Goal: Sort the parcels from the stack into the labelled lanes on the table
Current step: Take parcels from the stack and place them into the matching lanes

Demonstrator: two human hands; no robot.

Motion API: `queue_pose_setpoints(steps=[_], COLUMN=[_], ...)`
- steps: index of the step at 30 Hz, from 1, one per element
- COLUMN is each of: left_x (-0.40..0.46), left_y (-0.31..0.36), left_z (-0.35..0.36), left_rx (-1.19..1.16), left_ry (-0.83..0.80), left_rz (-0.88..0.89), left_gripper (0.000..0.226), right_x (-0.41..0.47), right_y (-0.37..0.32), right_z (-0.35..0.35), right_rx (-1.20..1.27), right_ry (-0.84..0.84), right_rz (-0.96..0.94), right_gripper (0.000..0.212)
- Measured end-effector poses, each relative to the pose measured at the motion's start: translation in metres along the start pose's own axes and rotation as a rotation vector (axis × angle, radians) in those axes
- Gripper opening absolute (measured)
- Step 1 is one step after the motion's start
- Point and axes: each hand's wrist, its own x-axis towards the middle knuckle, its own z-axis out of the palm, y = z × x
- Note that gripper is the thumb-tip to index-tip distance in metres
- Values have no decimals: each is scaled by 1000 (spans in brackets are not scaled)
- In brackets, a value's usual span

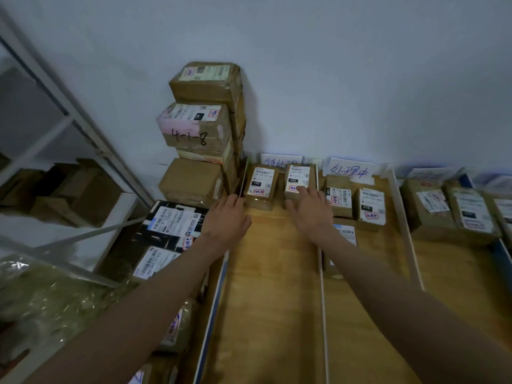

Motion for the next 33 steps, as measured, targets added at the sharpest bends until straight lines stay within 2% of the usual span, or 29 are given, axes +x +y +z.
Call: queue_pose_setpoints(steps=[10,14,18,21,27,33], left_x=[-36,-24,9,44,112,142], left_y=[-83,-125,-156,-173,-190,-186], left_z=[-43,-69,-97,-116,-134,-122], left_rx=[-8,43,36,-61,-356,-621], left_ry=[66,80,136,177,149,105], left_rz=[-51,-59,-73,-140,-353,-449], left_gripper=[40,43,45,49,58,57], right_x=[-28,-12,21,51,117,140], right_y=[-84,-127,-166,-192,-223,-231], right_z=[1,-7,-21,-32,-43,-32], right_rx=[23,33,78,161,577,699], right_ry=[6,11,60,58,-57,-127], right_rz=[-30,-11,-27,3,215,265], right_gripper=[47,53,50,53,68,59])
